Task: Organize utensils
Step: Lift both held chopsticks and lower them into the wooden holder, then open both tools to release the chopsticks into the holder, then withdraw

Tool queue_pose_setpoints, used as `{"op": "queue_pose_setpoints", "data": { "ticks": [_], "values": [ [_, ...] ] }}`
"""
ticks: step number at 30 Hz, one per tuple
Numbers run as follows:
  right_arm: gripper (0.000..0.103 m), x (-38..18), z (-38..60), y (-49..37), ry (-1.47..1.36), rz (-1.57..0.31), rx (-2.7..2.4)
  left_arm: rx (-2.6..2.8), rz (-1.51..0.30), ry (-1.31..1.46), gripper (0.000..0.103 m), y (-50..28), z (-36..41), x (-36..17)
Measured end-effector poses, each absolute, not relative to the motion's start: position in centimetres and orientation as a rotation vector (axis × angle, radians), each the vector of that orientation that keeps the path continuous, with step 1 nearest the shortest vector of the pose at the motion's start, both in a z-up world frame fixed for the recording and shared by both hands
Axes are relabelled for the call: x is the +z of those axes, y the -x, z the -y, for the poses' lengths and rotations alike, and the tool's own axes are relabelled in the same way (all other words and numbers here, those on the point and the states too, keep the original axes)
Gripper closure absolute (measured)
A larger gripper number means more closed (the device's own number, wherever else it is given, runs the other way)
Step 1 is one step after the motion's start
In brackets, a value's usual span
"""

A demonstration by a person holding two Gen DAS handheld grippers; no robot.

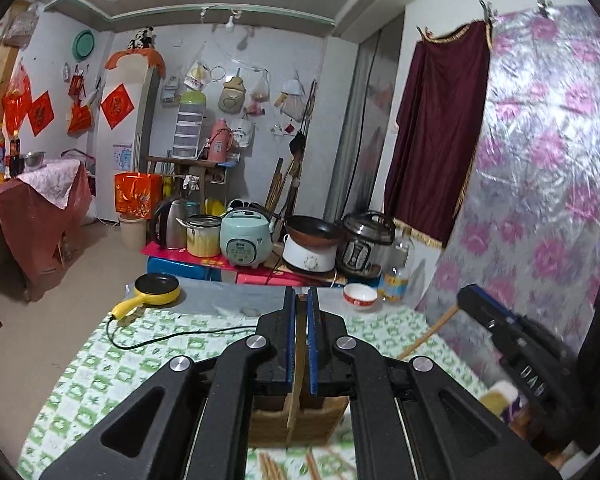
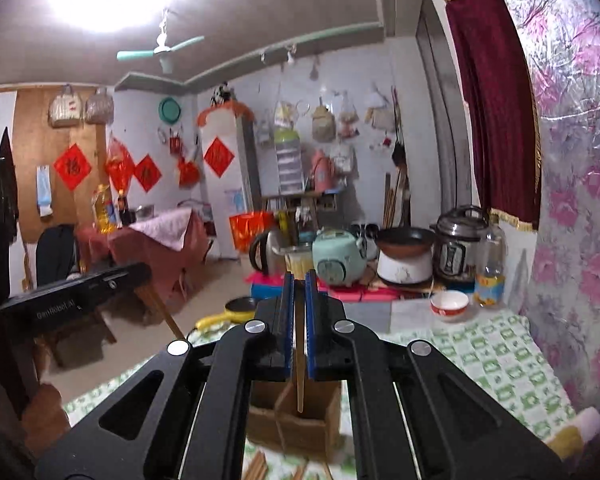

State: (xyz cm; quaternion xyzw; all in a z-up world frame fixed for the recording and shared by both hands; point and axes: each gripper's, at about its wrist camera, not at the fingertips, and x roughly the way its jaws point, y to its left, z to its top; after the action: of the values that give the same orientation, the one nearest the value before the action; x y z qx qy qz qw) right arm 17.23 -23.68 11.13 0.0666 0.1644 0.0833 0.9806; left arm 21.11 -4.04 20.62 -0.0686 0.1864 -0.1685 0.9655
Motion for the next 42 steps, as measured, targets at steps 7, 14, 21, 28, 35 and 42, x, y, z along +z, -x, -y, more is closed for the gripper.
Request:
{"op": "queue_pose_setpoints", "data": {
  "ticks": [7,14,21,28,35,42],
  "values": [
    [0.097,6.9,22.3,-21.4,-0.092,-0.368,0.151,-0.272,-0.369,0.156,0.097,-25.6,4.2,18.3],
    [0.097,3.9,23.5,-24.8,-0.145,-0.495,0.170,-0.257,-0.507,0.161,0.097,-30.5,3.7,14.6],
    [0.063,1.5,24.7,-26.6,-0.216,-0.629,0.173,-0.223,-0.636,0.214,0.024,-32.6,2.8,12.0],
    [0.040,1.7,25.9,-26.3,-0.243,-0.611,0.133,-0.193,-0.629,0.248,0.011,-32.2,1.9,12.1],
    [0.026,2.5,25.5,-25.5,-0.222,-0.576,0.109,-0.158,-0.619,0.251,0.009,-32.0,1.6,12.6],
    [0.026,3.1,25.4,-24.9,-0.217,-0.565,0.114,-0.151,-0.615,0.244,0.008,-31.8,1.5,12.7]
  ]
}}
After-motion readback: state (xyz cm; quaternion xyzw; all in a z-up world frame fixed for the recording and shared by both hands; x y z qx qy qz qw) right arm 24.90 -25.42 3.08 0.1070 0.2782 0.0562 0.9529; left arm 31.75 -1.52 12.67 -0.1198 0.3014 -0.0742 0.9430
